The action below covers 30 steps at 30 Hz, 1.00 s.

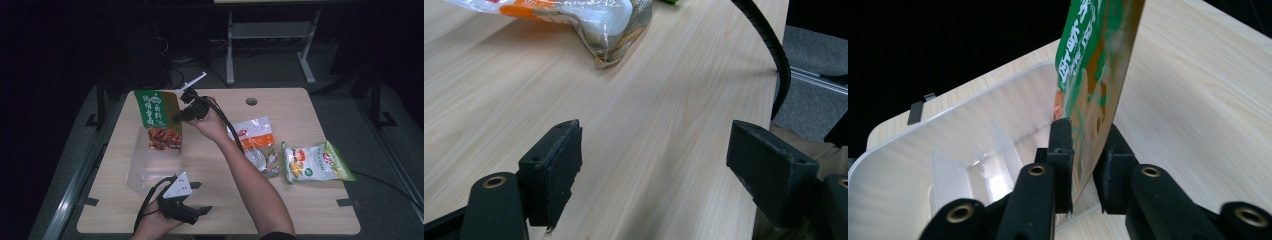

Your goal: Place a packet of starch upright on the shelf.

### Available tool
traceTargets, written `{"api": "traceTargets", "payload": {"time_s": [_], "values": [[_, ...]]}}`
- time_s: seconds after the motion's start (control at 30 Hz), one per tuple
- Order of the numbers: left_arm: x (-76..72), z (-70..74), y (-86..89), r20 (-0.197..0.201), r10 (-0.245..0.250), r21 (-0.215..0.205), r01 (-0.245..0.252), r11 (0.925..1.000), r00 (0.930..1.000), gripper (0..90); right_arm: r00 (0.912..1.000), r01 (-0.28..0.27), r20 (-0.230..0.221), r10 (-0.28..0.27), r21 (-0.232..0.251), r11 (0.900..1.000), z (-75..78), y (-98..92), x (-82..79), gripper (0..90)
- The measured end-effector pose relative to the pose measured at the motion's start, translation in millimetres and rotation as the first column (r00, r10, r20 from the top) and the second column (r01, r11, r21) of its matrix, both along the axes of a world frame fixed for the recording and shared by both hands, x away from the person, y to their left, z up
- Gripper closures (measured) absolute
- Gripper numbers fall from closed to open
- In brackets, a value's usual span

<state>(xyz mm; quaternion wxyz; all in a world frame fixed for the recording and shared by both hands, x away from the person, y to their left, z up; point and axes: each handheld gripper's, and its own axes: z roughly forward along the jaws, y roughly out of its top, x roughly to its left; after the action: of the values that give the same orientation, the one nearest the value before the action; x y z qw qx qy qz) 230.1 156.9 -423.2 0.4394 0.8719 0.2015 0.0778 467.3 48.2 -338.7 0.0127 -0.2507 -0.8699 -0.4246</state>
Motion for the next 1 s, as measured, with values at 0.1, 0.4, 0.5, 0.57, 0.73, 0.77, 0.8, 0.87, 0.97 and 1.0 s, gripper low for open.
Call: {"api": "traceTargets", "payload": {"time_s": [0.1,0.4,0.5,0.57,0.73,0.77,0.8,0.87,0.97,1.0], "values": [[0.3,-0.7,-0.2,-0.004,-0.001,0.002,0.001,1.0,1.0,21.9,1.0,-0.004,-0.009,0.004,0.01,1.0,2.7,-6.1,-1.7,73.1],[1.0,-1.8,-1.9,-0.009,0.004,0.005,-0.004,1.0,1.0,22.1,1.0,-0.001,-0.01,0.002,0.033,0.999,8.7,-33.2,-12.5,66.8],[1.5,-2.3,-2.2,-0.01,0.003,0.009,-0.003,1.0,0.9999,22.1,0.9999,0.007,-0.012,-0.007,0.029,1.0,9.3,-42.8,-15.5,66.2],[2.0,-3.0,-2.5,-0.013,0.001,0.008,-0.001,1.0,0.9999,22.1,1.0,0.005,-0.004,-0.005,0.027,1.0,9.0,-49.5,-16.3,66.0],[2.3,-3.3,-4.0,-0.015,0.005,0.003,-0.005,1.0,0.9999,22.1,0.9997,0.019,-0.018,-0.019,0.024,1.0,10.0,-65.3,-20.5,64.8],[2.3,-3.5,-4.1,-0.017,0.004,0.006,-0.004,1.0,0.9998,22.1,0.9995,0.025,-0.021,-0.024,0.022,0.999,10.2,-67.3,-21.3,64.5],[2.3,-3.7,-4.1,-0.016,0.004,0.008,-0.004,1.0,0.9999,22.1,0.9993,0.028,-0.026,-0.028,0.018,0.999,10.3,-70.2,-22.2,64.3],[2.4,-4.2,-4.0,-0.017,0.006,0.006,-0.006,1.0,0.9998,22.1,0.9991,0.033,-0.026,-0.032,0.019,0.999,9.8,-76.6,-24.1,63.5],[3.0,-4.4,-3.8,-0.021,0.006,0.007,-0.006,1.0,0.9998,22.1,0.9988,0.04,-0.028,-0.04,0.008,0.999,8.5,-85.9,-25.9,62.7],[3.1,-4.4,-3.8,-0.021,0.007,0.007,-0.006,1.0,0.9998,22.1,0.9985,0.046,-0.032,-0.046,0.008,0.999,8.2,-88.8,-26.8,62.5]]}}
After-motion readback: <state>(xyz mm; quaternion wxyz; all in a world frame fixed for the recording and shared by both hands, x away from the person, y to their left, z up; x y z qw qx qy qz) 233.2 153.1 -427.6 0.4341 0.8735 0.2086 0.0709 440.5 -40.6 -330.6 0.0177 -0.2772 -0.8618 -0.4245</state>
